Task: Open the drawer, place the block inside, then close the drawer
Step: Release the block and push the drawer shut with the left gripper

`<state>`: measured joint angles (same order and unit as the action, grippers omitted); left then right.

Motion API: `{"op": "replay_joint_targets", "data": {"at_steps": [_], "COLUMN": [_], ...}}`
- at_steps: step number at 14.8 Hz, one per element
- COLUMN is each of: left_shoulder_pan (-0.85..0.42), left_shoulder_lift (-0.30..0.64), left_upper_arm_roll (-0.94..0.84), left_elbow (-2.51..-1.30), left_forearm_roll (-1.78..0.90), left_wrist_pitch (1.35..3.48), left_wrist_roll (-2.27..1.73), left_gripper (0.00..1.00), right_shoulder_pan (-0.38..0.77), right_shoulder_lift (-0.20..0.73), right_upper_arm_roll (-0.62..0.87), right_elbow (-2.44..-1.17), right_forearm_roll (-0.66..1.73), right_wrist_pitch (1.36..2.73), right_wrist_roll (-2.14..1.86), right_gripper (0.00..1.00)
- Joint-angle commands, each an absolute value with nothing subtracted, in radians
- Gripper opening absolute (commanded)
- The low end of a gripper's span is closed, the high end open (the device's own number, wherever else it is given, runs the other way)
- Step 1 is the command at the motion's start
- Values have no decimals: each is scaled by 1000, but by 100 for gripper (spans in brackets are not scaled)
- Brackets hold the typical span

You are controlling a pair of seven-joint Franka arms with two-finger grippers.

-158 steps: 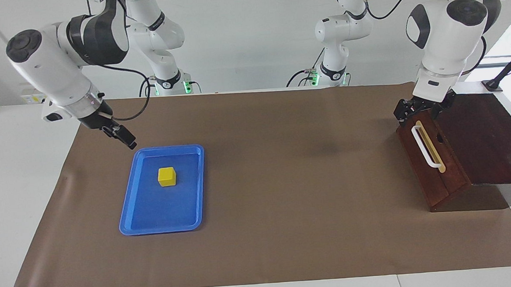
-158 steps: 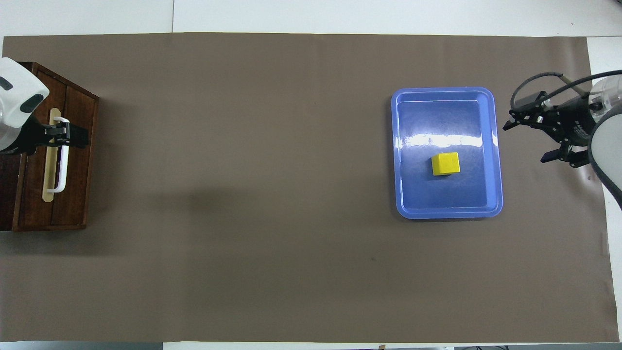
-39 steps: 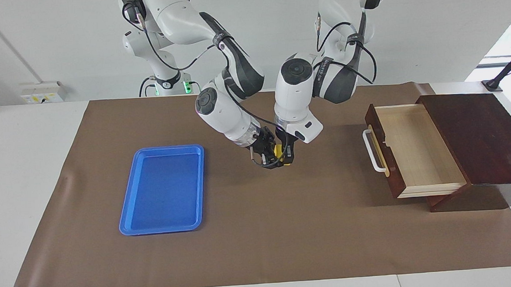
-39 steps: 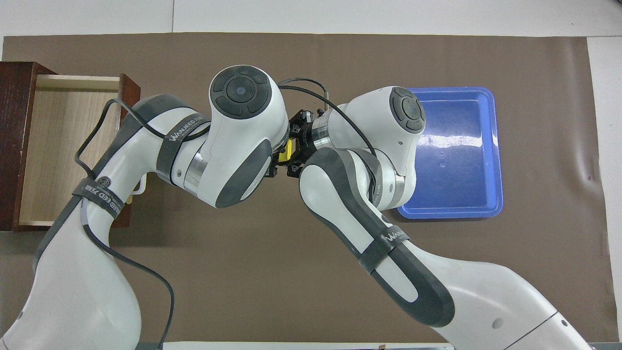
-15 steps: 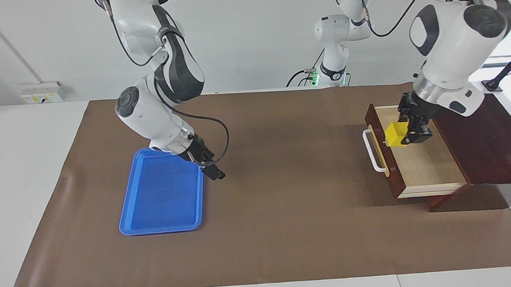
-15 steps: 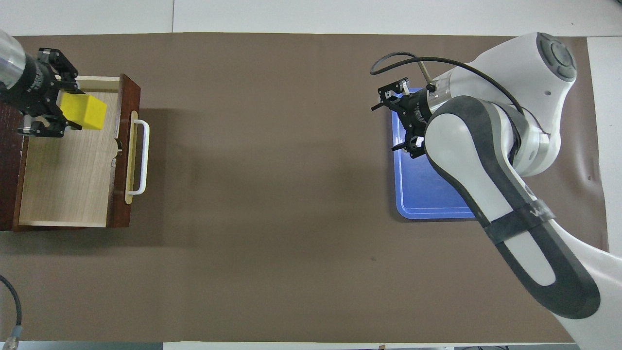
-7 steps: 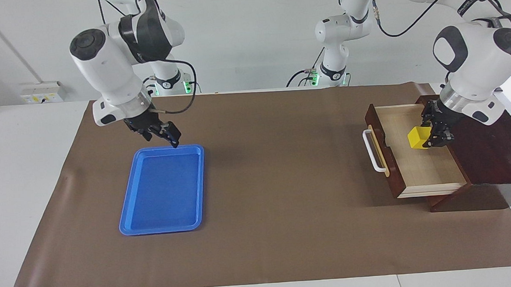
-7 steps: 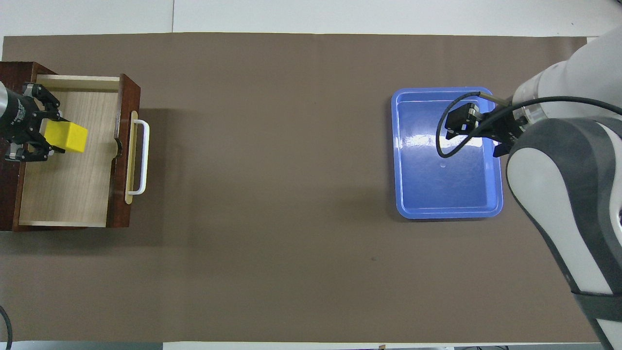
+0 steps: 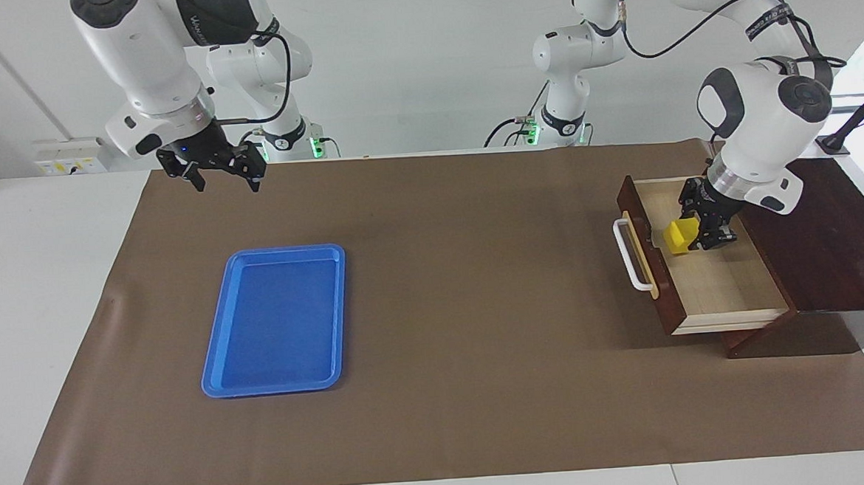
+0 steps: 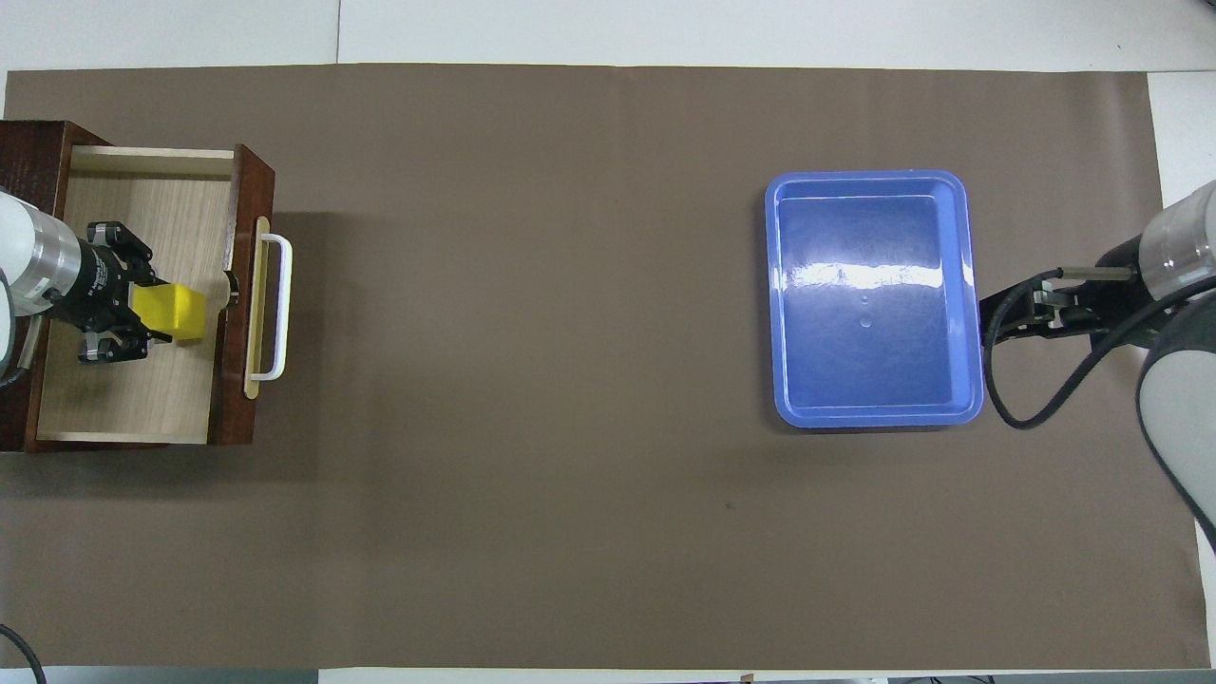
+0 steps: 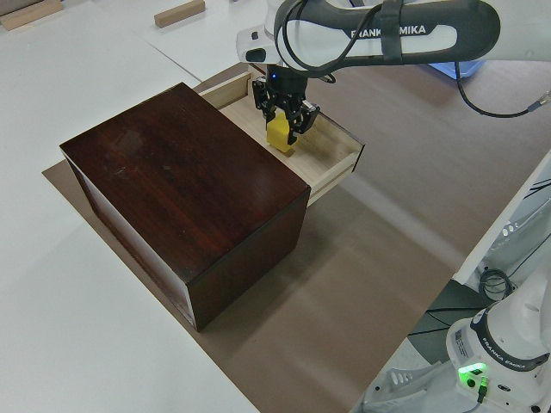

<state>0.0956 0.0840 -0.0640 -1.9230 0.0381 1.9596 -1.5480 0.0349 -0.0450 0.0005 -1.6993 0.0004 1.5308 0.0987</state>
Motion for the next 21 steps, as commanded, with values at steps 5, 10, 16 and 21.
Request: {"op": "replay_joint_targets", "data": {"at_steps": [5,10,16,21], "left_shoulder_pan": [92,14,-172,-91], "left_shoulder_lift": [32,92,94,94], "left_upper_arm_roll": [-63,-75,-74,-71], "left_elbow": [-1994,-1723,-1831,-1893], "left_forearm_roll": [57,26,95,135], "left_wrist_pitch": [2036,1870,1907,1993], "left_wrist_roll": [-1560,-1578,-1631,-1614], "left_gripper": [100,100,100,100], "right_shoulder_pan": [-15,-14,2,5], "right_shoulder_lift": [-17,-17,-17,-17], "right_upper_arm_roll": [14,12,17,26], "right_elbow": [-1704,-1707,-1707,-1706], "right_forearm_roll": [-3,-15,-63,-55], "right_wrist_pitch": [1598,1603,1640,1640], "right_wrist_roll": [100,117,115,69], "right_gripper": [97,100,100,100]}}
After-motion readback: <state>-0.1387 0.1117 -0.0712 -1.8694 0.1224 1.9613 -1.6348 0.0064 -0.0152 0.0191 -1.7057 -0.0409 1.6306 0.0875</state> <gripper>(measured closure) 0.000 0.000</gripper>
